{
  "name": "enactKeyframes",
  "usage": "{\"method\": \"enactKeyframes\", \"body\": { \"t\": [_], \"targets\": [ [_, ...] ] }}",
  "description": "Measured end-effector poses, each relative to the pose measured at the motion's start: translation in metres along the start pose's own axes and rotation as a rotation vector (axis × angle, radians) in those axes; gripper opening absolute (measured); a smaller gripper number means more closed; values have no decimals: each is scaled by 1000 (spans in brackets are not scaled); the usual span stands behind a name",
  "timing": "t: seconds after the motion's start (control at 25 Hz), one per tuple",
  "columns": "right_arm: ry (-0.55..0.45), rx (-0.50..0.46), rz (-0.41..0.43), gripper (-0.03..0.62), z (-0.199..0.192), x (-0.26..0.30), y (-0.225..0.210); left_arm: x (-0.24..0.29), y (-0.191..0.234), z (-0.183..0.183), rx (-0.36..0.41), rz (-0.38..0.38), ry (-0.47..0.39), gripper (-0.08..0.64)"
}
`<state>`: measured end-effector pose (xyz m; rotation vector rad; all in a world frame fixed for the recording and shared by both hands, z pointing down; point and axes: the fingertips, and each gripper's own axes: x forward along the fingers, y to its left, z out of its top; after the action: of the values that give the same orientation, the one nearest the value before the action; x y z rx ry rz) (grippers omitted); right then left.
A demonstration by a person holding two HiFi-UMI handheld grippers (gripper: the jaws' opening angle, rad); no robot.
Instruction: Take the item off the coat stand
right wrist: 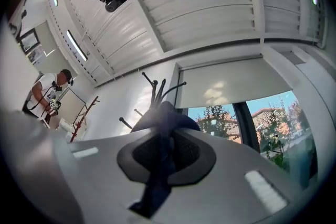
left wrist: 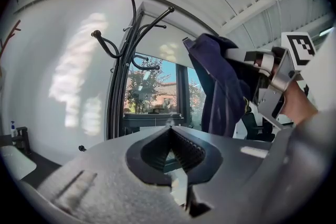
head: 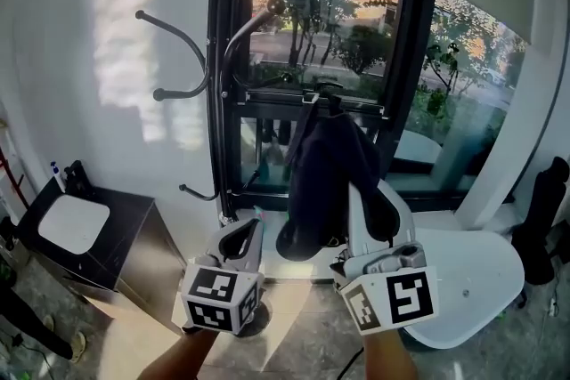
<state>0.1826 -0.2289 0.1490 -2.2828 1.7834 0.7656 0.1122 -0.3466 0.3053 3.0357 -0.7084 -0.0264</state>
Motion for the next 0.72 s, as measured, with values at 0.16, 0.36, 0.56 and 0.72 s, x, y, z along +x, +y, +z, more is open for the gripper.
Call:
{"method": "enactKeyframes", "body": {
  "t": [0.16, 0.36, 0.56, 0.72],
  "targets": [
    [66, 11, -16, 20, -37, -8, 3, 3, -4, -3, -3, -4, 0, 2],
    [145, 63, -31, 21, -82, -17, 4, 4, -7, -8, -2, 6, 1, 2],
    [249, 118, -45, 21, -133, -26, 11, 5, -7, -16, 5, 16, 16, 2],
    [323, 150, -42, 21, -165, -39, 19, 4, -9, -25, 4, 25, 31, 2]
  ]
}}
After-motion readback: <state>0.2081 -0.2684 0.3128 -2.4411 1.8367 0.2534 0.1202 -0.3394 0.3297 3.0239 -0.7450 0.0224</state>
